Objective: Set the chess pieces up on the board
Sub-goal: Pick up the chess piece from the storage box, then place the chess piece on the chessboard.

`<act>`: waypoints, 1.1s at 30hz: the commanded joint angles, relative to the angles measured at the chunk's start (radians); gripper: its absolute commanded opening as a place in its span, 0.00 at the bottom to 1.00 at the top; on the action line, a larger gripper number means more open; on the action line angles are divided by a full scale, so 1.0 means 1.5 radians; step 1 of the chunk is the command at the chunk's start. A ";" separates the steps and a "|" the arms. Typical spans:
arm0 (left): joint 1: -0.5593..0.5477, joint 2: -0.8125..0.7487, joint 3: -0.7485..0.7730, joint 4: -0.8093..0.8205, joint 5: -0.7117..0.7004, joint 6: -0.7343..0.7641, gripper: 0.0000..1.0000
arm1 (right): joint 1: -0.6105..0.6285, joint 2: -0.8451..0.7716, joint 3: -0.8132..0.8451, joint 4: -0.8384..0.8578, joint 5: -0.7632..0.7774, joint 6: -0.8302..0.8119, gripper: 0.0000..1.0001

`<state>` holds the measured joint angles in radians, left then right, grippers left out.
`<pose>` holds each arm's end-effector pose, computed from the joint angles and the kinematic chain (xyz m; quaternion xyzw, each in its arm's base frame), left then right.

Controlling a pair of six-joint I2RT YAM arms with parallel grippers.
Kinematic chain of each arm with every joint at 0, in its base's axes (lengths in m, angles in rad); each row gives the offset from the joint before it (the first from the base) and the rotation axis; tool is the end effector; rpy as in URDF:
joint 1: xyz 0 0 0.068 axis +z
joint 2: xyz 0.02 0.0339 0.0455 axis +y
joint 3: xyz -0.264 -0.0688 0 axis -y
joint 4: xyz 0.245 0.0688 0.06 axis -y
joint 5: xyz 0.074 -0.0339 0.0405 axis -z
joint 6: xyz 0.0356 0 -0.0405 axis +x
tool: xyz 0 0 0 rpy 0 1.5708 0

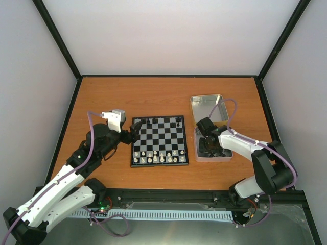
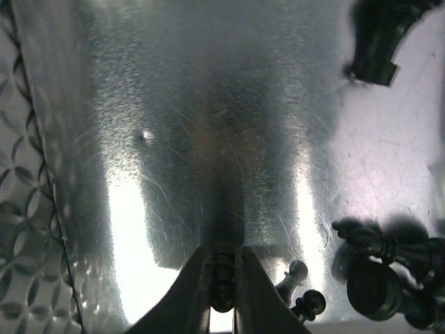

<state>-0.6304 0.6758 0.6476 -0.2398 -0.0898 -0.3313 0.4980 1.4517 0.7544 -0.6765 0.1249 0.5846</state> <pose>0.1361 -0.0954 0.3027 0.0915 0.7896 -0.2485 0.5535 0.2098 0.1090 0.1571 0.0491 0.9920 -0.0027 0.1161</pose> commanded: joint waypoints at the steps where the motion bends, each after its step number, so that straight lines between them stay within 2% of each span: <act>1: -0.002 0.001 0.002 0.019 -0.007 -0.003 0.86 | -0.003 -0.009 0.004 0.009 0.010 0.003 0.05; 8: -0.002 0.003 0.003 0.019 -0.009 -0.002 0.86 | -0.003 -0.054 0.054 -0.022 0.020 0.004 0.03; 11: -0.002 0.001 0.001 0.019 -0.010 -0.003 0.86 | -0.003 -0.069 0.089 -0.022 -0.006 -0.006 0.03; 14: -0.002 0.000 0.001 0.019 -0.009 -0.005 0.86 | -0.003 -0.067 0.116 -0.008 -0.078 -0.020 0.04; 18: -0.002 -0.003 0.000 0.015 -0.008 -0.007 0.86 | -0.002 -0.057 0.128 0.062 -0.257 -0.041 0.05; 20: -0.002 -0.005 -0.001 0.015 -0.008 -0.009 0.86 | 0.008 -0.043 0.138 0.094 -0.298 -0.039 0.05; 29: -0.002 -0.005 -0.001 0.014 -0.011 -0.010 0.86 | 0.105 0.179 0.357 -0.008 -0.073 -0.077 0.06; 33: -0.002 -0.008 -0.001 0.010 -0.016 -0.010 0.86 | 0.134 0.260 0.442 -0.042 -0.026 -0.086 0.06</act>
<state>-0.6304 0.6777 0.6472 -0.2398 -0.1001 -0.3321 0.6643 1.7542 1.3216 -0.6598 -0.0353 0.4862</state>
